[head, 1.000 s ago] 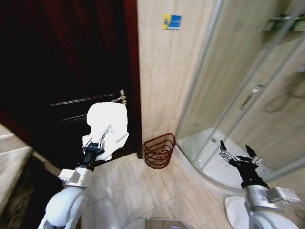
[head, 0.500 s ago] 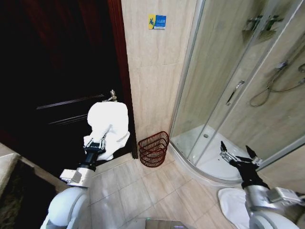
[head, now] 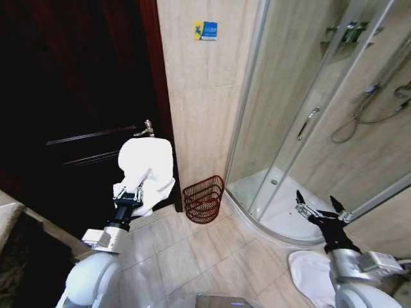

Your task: Discard the used towel into the hamper.

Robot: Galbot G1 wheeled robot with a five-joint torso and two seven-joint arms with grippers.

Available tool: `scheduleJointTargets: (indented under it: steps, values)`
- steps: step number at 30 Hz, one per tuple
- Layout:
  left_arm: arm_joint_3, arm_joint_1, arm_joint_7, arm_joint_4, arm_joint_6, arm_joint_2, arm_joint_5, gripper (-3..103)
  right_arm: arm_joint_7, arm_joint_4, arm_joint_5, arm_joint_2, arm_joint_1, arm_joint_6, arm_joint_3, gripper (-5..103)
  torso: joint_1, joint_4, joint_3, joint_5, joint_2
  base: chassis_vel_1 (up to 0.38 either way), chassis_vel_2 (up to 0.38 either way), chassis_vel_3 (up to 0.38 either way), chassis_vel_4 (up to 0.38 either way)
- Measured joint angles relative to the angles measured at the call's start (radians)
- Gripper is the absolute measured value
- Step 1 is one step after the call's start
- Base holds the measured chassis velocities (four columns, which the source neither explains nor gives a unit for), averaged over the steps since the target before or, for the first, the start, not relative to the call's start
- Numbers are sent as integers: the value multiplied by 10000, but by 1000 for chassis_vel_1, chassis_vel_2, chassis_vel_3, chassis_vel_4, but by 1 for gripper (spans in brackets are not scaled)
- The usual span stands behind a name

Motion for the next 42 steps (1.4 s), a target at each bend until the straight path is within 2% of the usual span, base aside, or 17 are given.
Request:
scheduleJointTargets:
  steps: [11,35,37,42]
  values:
    - [443,-32,-30,-52,33,-125,312,14,-148,-117,61,-127,3,216,84,100,0,-2,0,5,0,-106,-100,110,97]
    - [768,118,-171,-173,41,-332,728,14,-215,-338,465,-257,-154,673,344,100,1,1,0,-1,0,-53,80,60,-75]
    - [805,118,-173,-178,41,-335,741,14,-190,-344,463,-274,-160,670,355,100,0,1,0,-1,0,-64,114,79,-83]
    - [978,114,-174,-189,40,-368,804,14,-95,-210,304,-287,-247,50,430,100,2,0,0,0,-2,-71,77,75,-66]
